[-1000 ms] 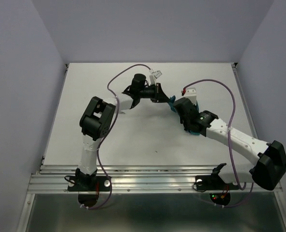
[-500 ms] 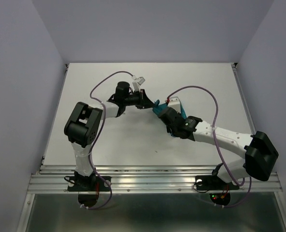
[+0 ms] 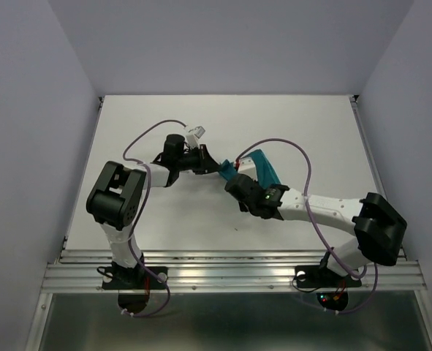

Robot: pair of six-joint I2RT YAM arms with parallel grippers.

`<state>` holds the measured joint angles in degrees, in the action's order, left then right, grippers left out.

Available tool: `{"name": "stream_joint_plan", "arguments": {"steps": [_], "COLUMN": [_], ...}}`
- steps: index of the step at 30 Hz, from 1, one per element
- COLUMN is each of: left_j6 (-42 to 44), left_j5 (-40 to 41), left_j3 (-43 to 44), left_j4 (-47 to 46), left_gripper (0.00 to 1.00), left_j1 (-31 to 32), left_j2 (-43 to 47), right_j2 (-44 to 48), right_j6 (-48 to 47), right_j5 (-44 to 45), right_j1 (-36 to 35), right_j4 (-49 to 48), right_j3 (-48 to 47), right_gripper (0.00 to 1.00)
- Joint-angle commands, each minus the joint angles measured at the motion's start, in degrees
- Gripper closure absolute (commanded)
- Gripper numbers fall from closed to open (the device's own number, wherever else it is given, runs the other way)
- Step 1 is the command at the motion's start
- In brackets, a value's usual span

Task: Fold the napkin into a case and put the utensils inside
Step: Turn over the upper triangle folded napkin at the center of the board.

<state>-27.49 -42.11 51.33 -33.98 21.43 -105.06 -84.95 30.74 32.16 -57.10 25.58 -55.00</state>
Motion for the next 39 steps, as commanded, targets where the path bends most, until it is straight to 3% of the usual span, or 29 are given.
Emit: {"name": "stream_joint_plan", "arguments": {"steps": [1,5,6,13,16,18,21,22,28,32,36,38,39], "left_j6": [1.47,1.64,1.73,2.17,1.03,-0.29,-2.83,-4.14,-8.11,-10.3,-11.45,-12.15,-12.41], "left_j5": [8.18,12.83,14.84,22.5,24.35,24.88,25.32,25.32,25.58,27.25,29.44,30.24,30.5], "left_j3": [-3.07,-5.97,-6.76,-6.51,-6.24,-6.24,-6.68,-6.94,-9.14,-10.02,-10.03,-9.41,-8.8], "left_j4": [0.92,5.32,6.28,14.98,17.1,18.42,19.3,19.39,19.47,20.09,21.49,22.72,22.99], "left_gripper": [0.8,0.51,0.34,0.31,0.31,0.31,0.31,0.32,0.39,0.52,0.76,0.89,1.0], "left_j1": [-2.01,-2.09,-2.09,-2.09,-2.18,-2.18,-2.18,-2.1,-1.57,-0.16,0.98,1.51,1.77], "left_j2": [5.29,10.64,11.53,18.21,20.5,21.29,21.73,21.82,22.26,22.09,20.77,19.11,18.4], "right_j2": [-1.88,-4.35,-5.31,-7.86,-8.3,-8.57,-8.13,-7.78,-0.32,5.31,7.34,7.34,7.25], "right_j6": [0.72,-0.68,-0.86,-2.0,-2.44,-2.88,-3.49,-3.84,-6.13,-5.26,-1.31,0.71,1.16], "right_j5": [-0.61,-1.75,-1.93,-3.6,-4.04,-4.3,-4.13,-4.3,-3.69,-3.07,-6.65,-9.39,-10.96], "right_j1": [-1.61,-2.84,-3.45,-4.59,-5.21,-5.74,-5.74,-6.26,-6.27,-5.57,3.88,8.3,10.41], "right_j4": [0.17,-1.32,-1.5,-3.52,-3.96,-3.53,-1.68,-0.72,3.24,3.68,3.25,2.37,1.76], "right_j3": [-0.1,-0.46,-0.63,-0.98,-1.16,-1.51,-2.21,-2.21,0.86,2.18,2.71,3.23,3.5], "right_gripper": [0.91,0.9,0.9,0.89,0.84,0.74,0.39,0.36,0.29,0.29,0.36,0.43,0.52]}}
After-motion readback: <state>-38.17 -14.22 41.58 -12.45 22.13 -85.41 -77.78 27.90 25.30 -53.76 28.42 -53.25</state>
